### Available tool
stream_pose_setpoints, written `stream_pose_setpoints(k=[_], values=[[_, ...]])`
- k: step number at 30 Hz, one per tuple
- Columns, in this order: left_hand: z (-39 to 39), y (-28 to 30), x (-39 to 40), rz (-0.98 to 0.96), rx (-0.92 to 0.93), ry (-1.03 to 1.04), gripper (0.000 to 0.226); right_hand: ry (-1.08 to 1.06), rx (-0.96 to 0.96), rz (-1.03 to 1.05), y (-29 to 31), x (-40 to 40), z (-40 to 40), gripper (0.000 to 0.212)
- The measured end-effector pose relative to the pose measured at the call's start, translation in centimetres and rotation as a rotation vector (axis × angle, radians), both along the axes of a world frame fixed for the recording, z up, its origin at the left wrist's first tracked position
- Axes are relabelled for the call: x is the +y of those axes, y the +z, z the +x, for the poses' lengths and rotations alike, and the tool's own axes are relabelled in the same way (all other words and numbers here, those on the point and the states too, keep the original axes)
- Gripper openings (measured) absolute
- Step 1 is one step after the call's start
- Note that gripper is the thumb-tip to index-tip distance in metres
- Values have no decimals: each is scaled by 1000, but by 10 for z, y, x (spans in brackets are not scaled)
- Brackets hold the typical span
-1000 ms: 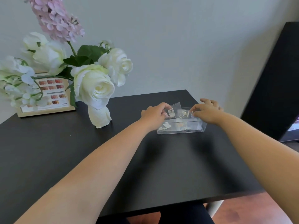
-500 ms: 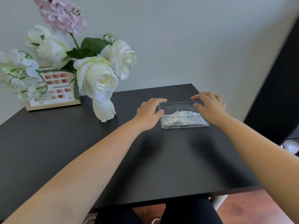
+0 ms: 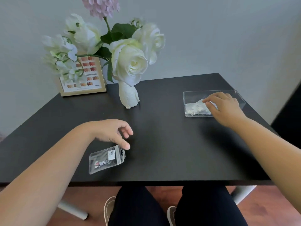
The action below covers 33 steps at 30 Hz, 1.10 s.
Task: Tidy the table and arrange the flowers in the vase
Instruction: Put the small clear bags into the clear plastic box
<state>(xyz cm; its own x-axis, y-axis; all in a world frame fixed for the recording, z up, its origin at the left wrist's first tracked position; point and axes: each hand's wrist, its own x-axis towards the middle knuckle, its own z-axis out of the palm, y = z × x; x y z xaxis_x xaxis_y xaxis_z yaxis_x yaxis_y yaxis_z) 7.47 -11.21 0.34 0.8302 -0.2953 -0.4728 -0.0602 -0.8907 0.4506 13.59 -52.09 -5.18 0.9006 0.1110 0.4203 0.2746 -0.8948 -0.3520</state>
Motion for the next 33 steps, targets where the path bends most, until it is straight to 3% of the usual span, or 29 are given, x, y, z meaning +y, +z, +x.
stream_pose_setpoints(k=[3,9,19,23,29,33], values=[[-7,-3,10,173,86,-24,74,-4,-6,3,-1,1,-1,27],[-4,-10,5,247,9,-83,51,-29,3,-49,-6,-2,0,36],[18,-28,-21,-197,4,-11,24,-54,-21,-97,-14,-3,0,44],[31,-32,-52,-327,-105,-1,10,-46,-44,-95,-16,-2,-2,43],[56,-11,-111,-506,-304,-25,8,-52,-162,4,-22,-7,-11,24],[77,10,-151,-676,-465,24,8,-114,-230,103,-21,-11,-16,24]])
